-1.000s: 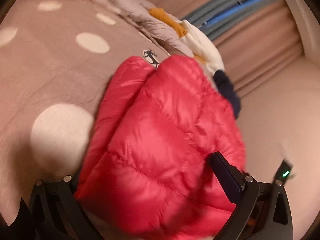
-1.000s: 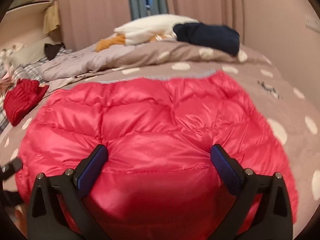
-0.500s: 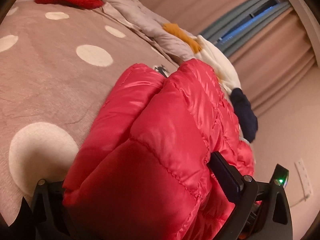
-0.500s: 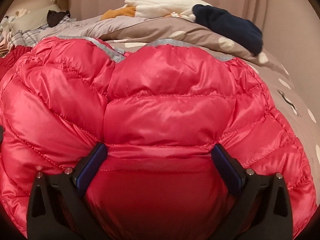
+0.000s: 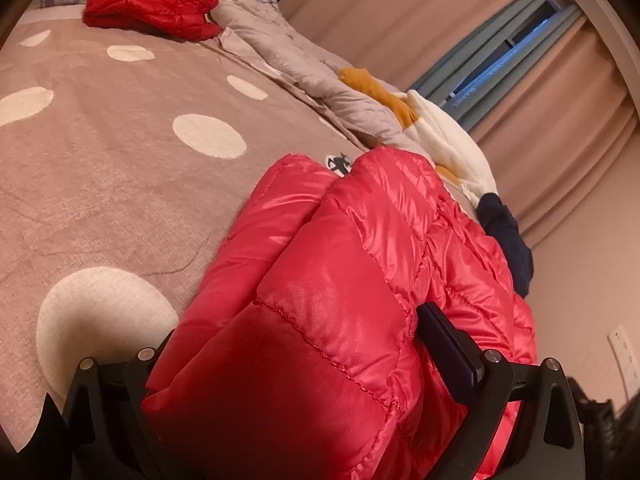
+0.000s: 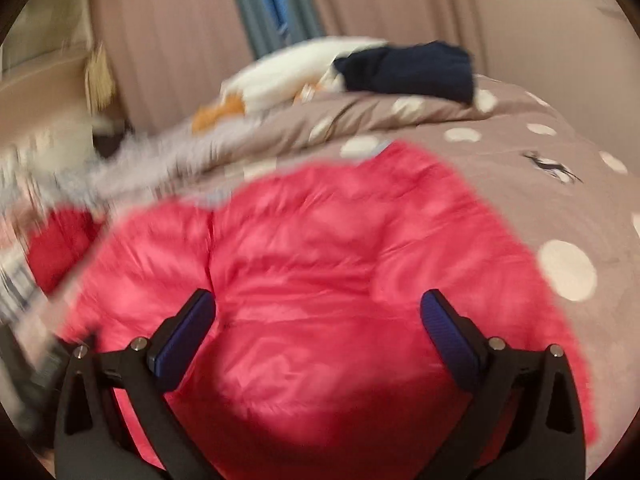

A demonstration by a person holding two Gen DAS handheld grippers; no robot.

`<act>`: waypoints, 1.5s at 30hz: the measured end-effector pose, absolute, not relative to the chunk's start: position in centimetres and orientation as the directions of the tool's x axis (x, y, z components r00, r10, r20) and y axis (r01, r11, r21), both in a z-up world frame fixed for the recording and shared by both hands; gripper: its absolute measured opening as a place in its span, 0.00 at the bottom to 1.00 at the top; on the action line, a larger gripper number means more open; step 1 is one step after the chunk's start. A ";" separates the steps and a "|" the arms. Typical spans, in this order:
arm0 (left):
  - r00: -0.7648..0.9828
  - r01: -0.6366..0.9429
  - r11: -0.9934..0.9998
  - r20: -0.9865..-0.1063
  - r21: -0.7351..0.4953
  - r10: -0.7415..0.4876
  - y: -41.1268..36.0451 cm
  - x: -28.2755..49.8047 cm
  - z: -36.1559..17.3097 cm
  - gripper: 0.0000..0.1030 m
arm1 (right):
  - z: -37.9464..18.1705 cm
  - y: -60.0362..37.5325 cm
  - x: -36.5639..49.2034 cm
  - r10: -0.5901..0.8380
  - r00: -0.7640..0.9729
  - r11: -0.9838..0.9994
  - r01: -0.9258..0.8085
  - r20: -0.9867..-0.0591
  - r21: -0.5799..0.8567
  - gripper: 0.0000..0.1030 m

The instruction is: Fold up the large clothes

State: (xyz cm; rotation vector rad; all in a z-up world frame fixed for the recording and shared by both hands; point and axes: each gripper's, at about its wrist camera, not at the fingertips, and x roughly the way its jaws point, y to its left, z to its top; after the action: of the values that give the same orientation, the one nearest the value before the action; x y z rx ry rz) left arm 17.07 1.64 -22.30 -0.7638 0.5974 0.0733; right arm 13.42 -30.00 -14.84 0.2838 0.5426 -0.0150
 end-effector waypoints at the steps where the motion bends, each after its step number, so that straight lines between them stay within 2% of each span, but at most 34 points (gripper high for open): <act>1: 0.834 -0.273 0.726 -0.531 -0.631 -0.148 1.7 17.0 -22.3 0.96 | -14.2 -31.3 12.6 0.008 0.858 0.950 0.155 -0.513 0.273 1.00; 3: 0.836 -0.270 0.719 -0.527 -0.640 -0.155 1.9 17.0 -22.3 0.96 | -13.9 -34.2 11.4 -0.059 0.837 0.900 0.281 -0.544 0.334 1.00; 5: 0.836 -0.267 0.713 -0.524 -0.648 -0.162 1.9 16.8 -22.3 0.96 | -15.0 -37.5 9.7 -0.048 0.834 0.830 0.340 -0.550 0.443 1.00; 8: 0.834 -0.255 0.717 -0.523 -0.649 -0.177 1.9 16.7 -22.4 0.96 | -17.9 -40.6 8.9 -0.001 0.794 0.711 0.428 -0.608 0.558 1.00; 11: 0.836 -0.251 0.709 -0.517 -0.659 -0.185 2.1 16.5 -22.4 0.94 | -22.1 -41.5 9.1 0.206 0.786 0.578 0.382 -0.582 0.721 1.00; 13: 0.838 -0.256 0.705 -0.515 -0.661 -0.179 2.2 16.3 -22.3 0.87 | -21.6 -40.1 8.9 0.155 0.816 0.639 0.348 -0.557 0.687 0.99; 14: 0.840 -0.261 0.700 -0.514 -0.665 -0.175 2.3 16.2 -22.3 0.85 | -21.4 -39.0 9.2 0.186 0.819 0.658 0.307 -0.543 0.688 0.95; 16: 0.840 -0.277 0.692 -0.518 -0.666 -0.163 2.7 16.0 -22.3 0.78 | -21.8 -37.2 10.2 0.286 0.814 0.642 0.228 -0.505 0.732 0.71; 18: 0.844 -0.281 0.690 -0.514 -0.667 -0.154 3.0 15.8 -22.1 0.74 | -22.2 -35.8 10.7 0.259 0.834 0.672 0.206 -0.487 0.711 0.55; 22: 0.846 -0.310 0.692 -0.521 -0.652 -0.111 4.0 15.4 -21.4 0.60 | -21.9 -34.0 10.6 0.259 0.837 0.727 0.160 -0.483 0.668 0.42; 25: 0.856 -0.326 0.753 -0.516 -0.572 -0.021 4.3 14.7 -19.7 0.55 | -21.5 -32.9 11.6 0.291 0.819 0.768 0.108 -0.494 0.631 0.39; 28: 0.869 -0.296 0.833 -0.494 -0.468 0.031 4.3 14.4 -17.6 0.54 | -21.5 -30.9 13.3 0.299 0.788 0.815 0.082 -0.538 0.574 0.40; 30: 0.882 -0.246 0.824 -0.470 -0.511 -0.028 5.0 14.0 -16.6 0.54 | -21.7 -30.0 14.8 0.280 0.775 0.847 0.079 -0.567 0.526 0.42; 33: 0.908 -0.109 0.692 -0.354 -0.714 -0.222 7.0 13.4 -15.5 0.54 | -22.1 -29.8 15.2 0.265 0.769 0.855 0.091 -0.581 0.511 0.44; 35: 0.902 -0.077 0.662 -0.335 -0.745 -0.272 7.1 13.6 -14.7 0.54 | -22.5 -30.5 15.3 0.294 0.765 0.832 0.090 -0.573 0.547 0.45; 38: 0.904 -0.046 0.715 -0.333 -0.698 -0.267 4.7 13.8 -12.7 0.54 | -22.7 -30.8 15.5 0.315 0.762 0.818 0.084 -0.566 0.569 0.44; 43: 0.898 0.034 0.840 -0.352 -0.541 -0.264 -2.8 14.1 -9.0 0.54 | -22.6 -30.5 15.3 0.305 0.761 0.824 0.090 -0.572 0.559 0.44; 45: 0.883 0.098 0.840 -0.343 -0.534 -0.321 -5.5 14.3 -8.2 0.54 | -22.8 -30.6 14.9 0.318 0.762 0.814 0.087 -0.564 0.575 0.44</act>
State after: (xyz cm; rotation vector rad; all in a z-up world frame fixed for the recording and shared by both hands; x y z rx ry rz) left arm 14.28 -5.50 -8.22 -0.5309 0.4391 -0.2288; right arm 14.95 -30.63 -22.77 0.6196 0.7034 0.1347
